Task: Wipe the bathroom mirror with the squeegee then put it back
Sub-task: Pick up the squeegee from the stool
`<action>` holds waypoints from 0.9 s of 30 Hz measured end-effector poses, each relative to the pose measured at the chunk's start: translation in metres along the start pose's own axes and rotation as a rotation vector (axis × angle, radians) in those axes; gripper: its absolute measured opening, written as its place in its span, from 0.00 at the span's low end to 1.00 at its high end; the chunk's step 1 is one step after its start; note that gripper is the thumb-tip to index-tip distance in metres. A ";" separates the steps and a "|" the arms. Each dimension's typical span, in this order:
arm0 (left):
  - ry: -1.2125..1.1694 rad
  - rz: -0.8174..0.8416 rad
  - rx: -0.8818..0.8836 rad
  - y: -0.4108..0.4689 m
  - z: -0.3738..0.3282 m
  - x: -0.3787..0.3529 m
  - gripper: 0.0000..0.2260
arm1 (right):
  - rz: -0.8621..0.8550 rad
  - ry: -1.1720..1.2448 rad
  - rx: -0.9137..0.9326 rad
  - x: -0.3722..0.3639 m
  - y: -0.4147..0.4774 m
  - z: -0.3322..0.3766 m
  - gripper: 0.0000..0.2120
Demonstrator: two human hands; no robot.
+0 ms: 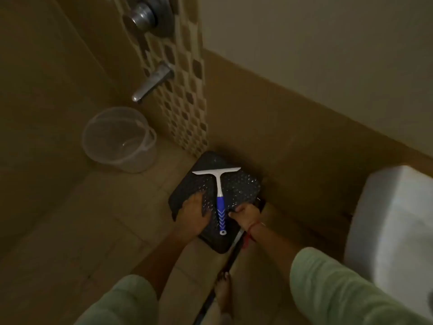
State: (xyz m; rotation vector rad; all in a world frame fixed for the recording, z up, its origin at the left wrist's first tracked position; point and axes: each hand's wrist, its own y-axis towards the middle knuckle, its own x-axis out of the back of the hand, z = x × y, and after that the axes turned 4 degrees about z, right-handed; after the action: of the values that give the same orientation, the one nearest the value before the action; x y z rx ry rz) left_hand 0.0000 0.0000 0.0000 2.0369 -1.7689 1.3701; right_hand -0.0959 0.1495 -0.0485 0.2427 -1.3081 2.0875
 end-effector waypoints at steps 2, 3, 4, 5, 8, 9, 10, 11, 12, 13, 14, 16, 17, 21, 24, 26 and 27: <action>-0.052 -0.034 0.027 0.015 0.010 -0.010 0.27 | -0.025 -0.050 0.004 -0.011 0.017 0.002 0.12; -0.056 -0.043 0.038 0.017 0.011 -0.011 0.27 | -0.027 -0.056 0.005 -0.015 0.020 0.005 0.15; -0.047 -0.049 0.047 0.020 0.013 -0.012 0.27 | -0.031 -0.034 -0.007 -0.018 0.020 0.009 0.18; -0.041 -0.050 0.056 0.022 0.015 -0.014 0.27 | -0.031 -0.021 -0.007 -0.022 0.022 0.011 0.21; -0.049 -0.066 0.075 0.031 0.023 -0.032 0.26 | -0.082 -0.039 -0.019 -0.034 0.039 0.008 0.22; -0.058 -0.067 0.077 0.031 0.024 -0.036 0.26 | -0.104 -0.030 -0.036 -0.038 0.045 0.006 0.22; -0.071 -0.082 0.067 0.029 0.024 -0.040 0.26 | -0.118 -0.024 -0.052 -0.041 0.049 0.004 0.23; -0.086 -0.085 0.055 0.027 0.024 -0.043 0.26 | -0.122 -0.018 -0.064 -0.045 0.053 0.004 0.23; -0.095 -0.093 0.039 0.025 0.026 -0.046 0.25 | -0.125 -0.006 -0.071 -0.050 0.057 0.003 0.23; -0.095 -0.093 0.034 0.022 0.027 -0.048 0.25 | -0.130 0.008 -0.072 -0.056 0.060 0.003 0.23; -0.091 -0.102 0.032 0.021 0.031 -0.050 0.25 | -0.137 0.017 -0.065 -0.063 0.064 0.003 0.21; -0.083 -0.120 0.046 0.017 0.038 -0.053 0.24 | -0.143 0.020 -0.048 -0.072 0.066 0.002 0.18; -0.070 -0.126 0.056 0.014 0.041 -0.054 0.24 | -0.145 0.037 -0.043 -0.075 0.066 0.001 0.16; -0.054 -0.197 0.033 -0.001 0.048 -0.050 0.18 | -0.165 0.173 -0.022 -0.070 0.053 0.006 0.15; -0.208 -0.158 0.048 -0.018 0.039 -0.039 0.05 | -0.226 0.166 0.061 -0.052 0.025 0.013 0.16; -0.248 -0.068 0.054 -0.029 0.029 -0.030 0.08 | -0.286 0.126 0.150 -0.034 0.001 0.016 0.16; -0.249 -0.034 0.044 -0.035 0.023 -0.025 0.07 | -0.306 0.115 0.194 -0.024 -0.013 0.016 0.15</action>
State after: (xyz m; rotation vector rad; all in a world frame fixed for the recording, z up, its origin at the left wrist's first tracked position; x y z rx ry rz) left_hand 0.0438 0.0150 -0.0149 2.3391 -1.8000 1.2008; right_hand -0.0724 0.1289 -0.0422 0.3758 -0.9362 1.9340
